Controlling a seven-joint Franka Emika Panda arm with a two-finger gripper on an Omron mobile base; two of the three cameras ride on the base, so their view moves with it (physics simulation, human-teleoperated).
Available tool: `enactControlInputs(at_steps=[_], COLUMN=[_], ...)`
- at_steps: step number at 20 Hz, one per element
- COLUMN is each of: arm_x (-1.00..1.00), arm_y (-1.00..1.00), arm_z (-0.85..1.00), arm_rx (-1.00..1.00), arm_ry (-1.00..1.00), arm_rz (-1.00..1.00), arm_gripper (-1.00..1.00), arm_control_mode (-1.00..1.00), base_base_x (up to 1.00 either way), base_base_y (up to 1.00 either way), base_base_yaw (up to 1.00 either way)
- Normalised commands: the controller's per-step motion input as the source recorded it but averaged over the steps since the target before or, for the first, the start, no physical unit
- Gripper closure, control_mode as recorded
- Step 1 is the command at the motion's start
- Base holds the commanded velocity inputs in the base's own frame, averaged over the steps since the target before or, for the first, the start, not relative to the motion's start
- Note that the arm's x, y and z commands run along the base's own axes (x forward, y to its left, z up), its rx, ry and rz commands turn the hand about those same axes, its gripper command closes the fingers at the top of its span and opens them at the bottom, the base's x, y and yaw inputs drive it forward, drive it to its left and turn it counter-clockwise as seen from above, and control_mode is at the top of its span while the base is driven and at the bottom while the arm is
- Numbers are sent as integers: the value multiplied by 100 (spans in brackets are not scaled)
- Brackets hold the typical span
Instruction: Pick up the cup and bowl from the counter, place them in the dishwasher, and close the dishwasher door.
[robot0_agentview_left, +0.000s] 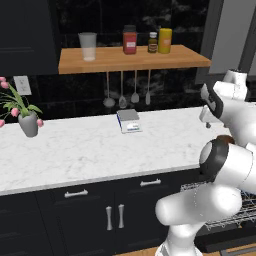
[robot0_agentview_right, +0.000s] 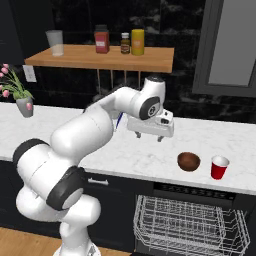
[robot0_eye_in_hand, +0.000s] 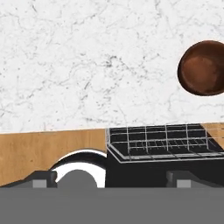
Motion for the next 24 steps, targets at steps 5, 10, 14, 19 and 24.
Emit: enactControlInputs(at_steps=[5, 10, 14, 19, 24], arm_x=[2, 1, 0, 2, 29], arm_y=[-7, -2, 0, 0, -30], arm_z=[-30, -37, -33, -23, -4], arm_rx=[0, -5, -5, -3, 0], arm_ry=[0, -3, -4, -2, -1], arm_rz=[0, 0, 0, 0, 2], arm_gripper=[-100, -100, -100, -100, -100], arm_control_mode=[-100, -100, -100, -100, -100], base_base_x=[0, 0, 0, 0, 0], base_base_y=[0, 0, 0, 0, 0], base_base_yaw=[0, 0, 0, 0, 0])
